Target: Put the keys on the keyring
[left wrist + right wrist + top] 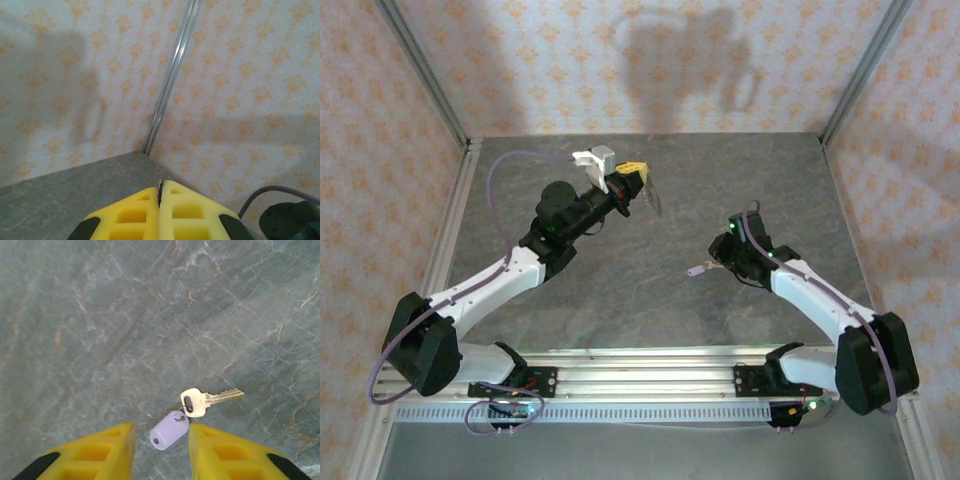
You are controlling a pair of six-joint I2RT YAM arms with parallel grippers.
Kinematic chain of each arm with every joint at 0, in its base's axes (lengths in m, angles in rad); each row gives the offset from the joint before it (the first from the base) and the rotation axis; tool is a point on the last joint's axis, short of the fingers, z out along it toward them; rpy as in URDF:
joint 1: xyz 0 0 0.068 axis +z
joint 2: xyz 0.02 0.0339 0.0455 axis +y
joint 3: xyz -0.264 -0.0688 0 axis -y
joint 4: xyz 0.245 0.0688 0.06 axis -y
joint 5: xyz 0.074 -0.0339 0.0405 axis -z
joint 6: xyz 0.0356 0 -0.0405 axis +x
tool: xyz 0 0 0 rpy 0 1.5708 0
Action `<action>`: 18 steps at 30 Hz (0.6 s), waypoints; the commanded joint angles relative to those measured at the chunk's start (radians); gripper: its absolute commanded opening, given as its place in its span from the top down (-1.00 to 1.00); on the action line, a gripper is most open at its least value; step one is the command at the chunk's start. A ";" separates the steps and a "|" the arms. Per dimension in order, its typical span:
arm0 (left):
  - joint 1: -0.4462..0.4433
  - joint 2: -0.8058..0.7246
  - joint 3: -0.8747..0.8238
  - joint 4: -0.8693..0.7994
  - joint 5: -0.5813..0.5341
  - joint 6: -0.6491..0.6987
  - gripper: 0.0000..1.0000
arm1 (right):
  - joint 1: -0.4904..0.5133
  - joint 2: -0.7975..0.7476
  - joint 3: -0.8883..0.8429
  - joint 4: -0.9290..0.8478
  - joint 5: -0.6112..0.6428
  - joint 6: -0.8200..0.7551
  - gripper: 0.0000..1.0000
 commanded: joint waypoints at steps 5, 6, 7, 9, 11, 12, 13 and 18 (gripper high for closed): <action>-0.008 -0.101 -0.043 0.085 -0.040 -0.032 1.00 | 0.072 0.146 0.131 -0.180 0.160 -0.060 0.40; -0.006 -0.108 -0.046 0.080 -0.041 -0.031 1.00 | 0.075 0.158 0.138 -0.186 0.168 -0.058 0.41; -0.007 -0.114 -0.046 0.076 -0.043 -0.029 1.00 | 0.080 0.167 0.143 -0.190 0.176 -0.056 0.41; -0.007 -0.124 -0.047 0.067 -0.039 -0.022 1.00 | 0.093 0.184 0.150 -0.192 0.189 -0.043 0.41; -0.007 -0.129 -0.043 0.064 -0.032 -0.020 1.00 | 0.103 0.208 0.156 -0.184 0.189 -0.031 0.42; -0.007 -0.129 -0.042 0.065 -0.027 -0.019 1.00 | 0.110 0.224 0.162 -0.180 0.190 -0.025 0.42; -0.007 -0.129 -0.039 0.063 -0.024 -0.017 1.00 | 0.115 0.238 0.165 -0.178 0.192 -0.022 0.42; -0.008 -0.123 -0.031 0.063 -0.008 -0.017 1.00 | 0.145 0.297 0.196 -0.174 0.212 -0.012 0.44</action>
